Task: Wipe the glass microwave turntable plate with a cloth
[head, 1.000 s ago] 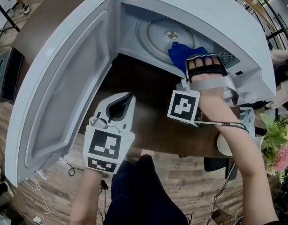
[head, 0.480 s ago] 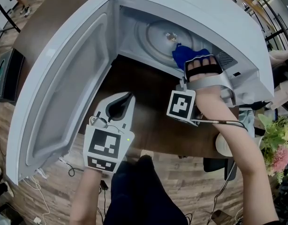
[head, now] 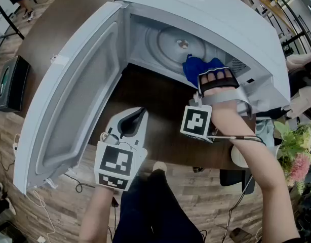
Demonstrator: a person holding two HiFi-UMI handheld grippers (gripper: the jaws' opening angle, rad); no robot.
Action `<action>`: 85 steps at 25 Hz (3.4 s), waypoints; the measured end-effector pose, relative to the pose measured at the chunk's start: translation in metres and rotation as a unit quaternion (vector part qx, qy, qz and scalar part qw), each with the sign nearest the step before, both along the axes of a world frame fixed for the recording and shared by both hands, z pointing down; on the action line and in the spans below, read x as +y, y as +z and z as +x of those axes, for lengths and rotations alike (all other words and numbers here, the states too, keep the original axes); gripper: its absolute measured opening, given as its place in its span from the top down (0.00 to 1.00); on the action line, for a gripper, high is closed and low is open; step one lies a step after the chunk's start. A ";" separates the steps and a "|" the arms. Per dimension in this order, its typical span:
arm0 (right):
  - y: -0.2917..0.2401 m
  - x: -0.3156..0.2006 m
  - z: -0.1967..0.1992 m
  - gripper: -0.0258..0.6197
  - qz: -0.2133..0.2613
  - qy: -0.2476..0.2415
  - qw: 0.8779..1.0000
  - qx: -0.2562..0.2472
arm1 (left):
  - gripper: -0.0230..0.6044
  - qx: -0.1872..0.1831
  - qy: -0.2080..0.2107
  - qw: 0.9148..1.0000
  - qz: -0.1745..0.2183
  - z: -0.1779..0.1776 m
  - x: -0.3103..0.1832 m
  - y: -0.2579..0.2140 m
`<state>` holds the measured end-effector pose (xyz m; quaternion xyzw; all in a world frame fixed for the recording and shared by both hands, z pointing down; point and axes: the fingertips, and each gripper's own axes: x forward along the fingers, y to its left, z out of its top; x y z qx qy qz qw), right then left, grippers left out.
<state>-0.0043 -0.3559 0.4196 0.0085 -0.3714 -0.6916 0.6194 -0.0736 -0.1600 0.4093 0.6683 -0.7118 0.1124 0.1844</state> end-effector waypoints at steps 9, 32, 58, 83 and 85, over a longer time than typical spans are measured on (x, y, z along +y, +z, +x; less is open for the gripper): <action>-0.001 0.033 0.008 0.84 -0.060 -0.009 0.997 -0.047 | 0.94 0.001 0.001 1.000 -0.007 0.009 0.006 -0.003; -0.074 0.118 0.053 0.83 -0.406 0.225 0.746 -0.477 | 0.94 0.018 -0.012 1.000 0.004 0.029 0.013 -0.085; -0.166 0.134 0.154 0.83 -0.440 0.199 0.370 -0.793 | 0.94 0.043 0.077 0.990 0.112 0.086 -0.010 -0.164; -0.149 0.137 0.163 0.84 -0.440 0.245 0.333 -0.797 | 0.94 0.040 0.075 0.991 0.100 0.094 -0.001 -0.151; -0.148 0.138 0.164 0.84 -0.440 0.246 0.334 -0.796 | 0.94 0.041 0.076 0.991 0.100 0.096 -0.002 -0.150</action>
